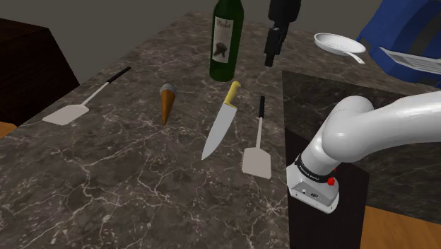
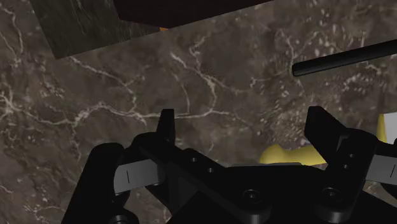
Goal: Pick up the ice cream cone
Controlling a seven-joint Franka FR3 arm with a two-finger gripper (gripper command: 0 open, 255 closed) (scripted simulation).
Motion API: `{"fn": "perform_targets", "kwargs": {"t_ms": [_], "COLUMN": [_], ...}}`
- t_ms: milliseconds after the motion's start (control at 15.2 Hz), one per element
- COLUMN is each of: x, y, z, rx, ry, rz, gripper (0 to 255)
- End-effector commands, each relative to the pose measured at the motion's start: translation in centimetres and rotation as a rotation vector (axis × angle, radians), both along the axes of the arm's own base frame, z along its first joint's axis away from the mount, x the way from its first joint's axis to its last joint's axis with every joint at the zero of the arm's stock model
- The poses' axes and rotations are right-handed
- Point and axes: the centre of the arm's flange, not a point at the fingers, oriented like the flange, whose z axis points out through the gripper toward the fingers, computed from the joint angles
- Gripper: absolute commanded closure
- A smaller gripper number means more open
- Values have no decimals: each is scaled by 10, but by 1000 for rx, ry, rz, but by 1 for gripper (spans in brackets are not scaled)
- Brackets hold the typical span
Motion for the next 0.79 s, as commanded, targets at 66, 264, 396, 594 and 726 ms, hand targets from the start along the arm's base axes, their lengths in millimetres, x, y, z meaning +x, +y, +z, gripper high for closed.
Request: {"fn": "perform_targets", "kwargs": {"t_ms": [66,264,396,594,726], "x": [6,24,37,58,73], "y": [12,47,70,104,125], "z": [-1,-4,-6,-9,-11], "rx": [-1,-2,-3,-5,-6], "ry": [1,6,8,13,15], "rz": [-15,-58,-88,-131,-161], "gripper": [0,0,0,0,0]}}
